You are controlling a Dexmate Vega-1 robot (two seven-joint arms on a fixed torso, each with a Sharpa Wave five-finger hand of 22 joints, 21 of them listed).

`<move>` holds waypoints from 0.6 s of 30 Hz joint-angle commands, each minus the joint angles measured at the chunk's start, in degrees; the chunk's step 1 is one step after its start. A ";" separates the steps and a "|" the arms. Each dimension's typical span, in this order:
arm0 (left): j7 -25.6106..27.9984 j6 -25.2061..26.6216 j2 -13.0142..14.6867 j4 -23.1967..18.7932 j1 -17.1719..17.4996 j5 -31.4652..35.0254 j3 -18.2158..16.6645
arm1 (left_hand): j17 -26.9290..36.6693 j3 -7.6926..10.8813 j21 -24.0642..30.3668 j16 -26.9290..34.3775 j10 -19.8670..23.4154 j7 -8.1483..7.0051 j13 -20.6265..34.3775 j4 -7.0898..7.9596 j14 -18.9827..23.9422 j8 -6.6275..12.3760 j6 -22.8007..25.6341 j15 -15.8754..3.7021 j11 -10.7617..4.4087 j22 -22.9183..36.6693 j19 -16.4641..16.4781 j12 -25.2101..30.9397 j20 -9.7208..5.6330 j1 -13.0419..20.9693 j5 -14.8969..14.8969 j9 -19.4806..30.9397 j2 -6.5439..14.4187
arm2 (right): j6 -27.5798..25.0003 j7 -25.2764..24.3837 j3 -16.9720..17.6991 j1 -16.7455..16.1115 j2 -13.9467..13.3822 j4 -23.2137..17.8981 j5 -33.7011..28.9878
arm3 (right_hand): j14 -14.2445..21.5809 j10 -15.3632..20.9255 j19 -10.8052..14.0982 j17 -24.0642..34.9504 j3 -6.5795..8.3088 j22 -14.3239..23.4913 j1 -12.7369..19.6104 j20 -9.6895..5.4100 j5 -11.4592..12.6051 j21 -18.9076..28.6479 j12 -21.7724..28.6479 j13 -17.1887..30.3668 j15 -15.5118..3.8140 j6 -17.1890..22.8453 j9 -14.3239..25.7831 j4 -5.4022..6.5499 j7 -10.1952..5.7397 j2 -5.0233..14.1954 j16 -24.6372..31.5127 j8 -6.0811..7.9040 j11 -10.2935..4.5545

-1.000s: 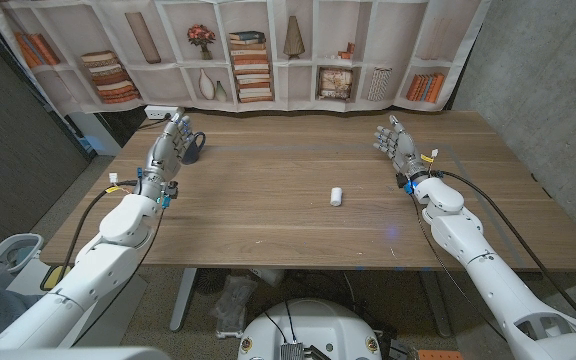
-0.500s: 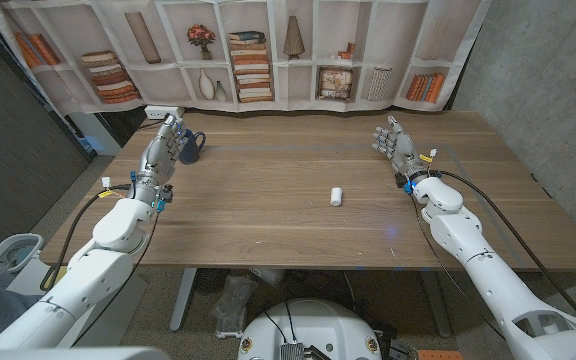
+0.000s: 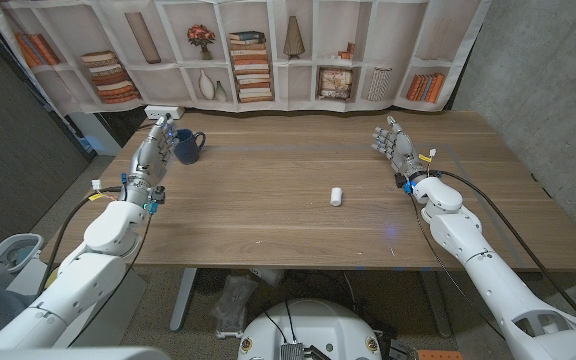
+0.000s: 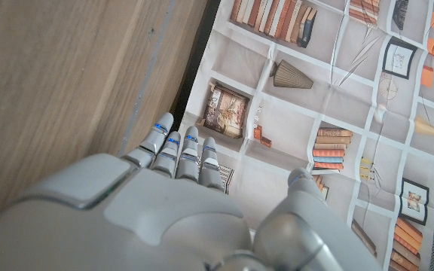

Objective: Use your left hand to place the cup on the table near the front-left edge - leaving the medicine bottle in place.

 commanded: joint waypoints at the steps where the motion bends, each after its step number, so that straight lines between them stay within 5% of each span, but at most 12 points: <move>1: -0.04 -0.50 -0.32 0.25 1.01 -0.16 -1.82 | 0.20 -0.12 -0.02 -0.07 0.50 -0.15 0.33 -0.06 0.30 -0.14 0.34 -0.25 -0.25 0.30 0.42 -0.21 -1.73 0.62 -0.09 0.19 -0.04 | 0.20 -0.01 -0.01 0.17 0.22 0.40 -0.07 | 0.62 0.56 0.64 0.15 -0.13 0.09 0.18 -0.07 0.14 -0.27 -0.06 0.26 -0.10 0.55 0.08 0.09 0.25 0.57 -0.15 0.10 0.07; 18: 0.18 -0.80 -0.90 0.89 1.36 0.05 -3.67 | 0.20 -0.25 -0.03 -0.04 0.70 -0.32 0.34 -0.14 0.55 -0.12 0.50 -0.23 -0.33 0.30 0.49 -0.20 -1.72 0.82 -0.16 0.19 0.03 | 0.02 -0.34 -0.03 0.28 0.24 0.16 -0.33 | 0.66 0.59 0.77 0.15 -0.21 0.10 0.26 -0.05 0.13 -0.66 -0.07 0.26 -0.10 0.63 0.08 0.03 0.19 0.65 -0.21 0.12 0.17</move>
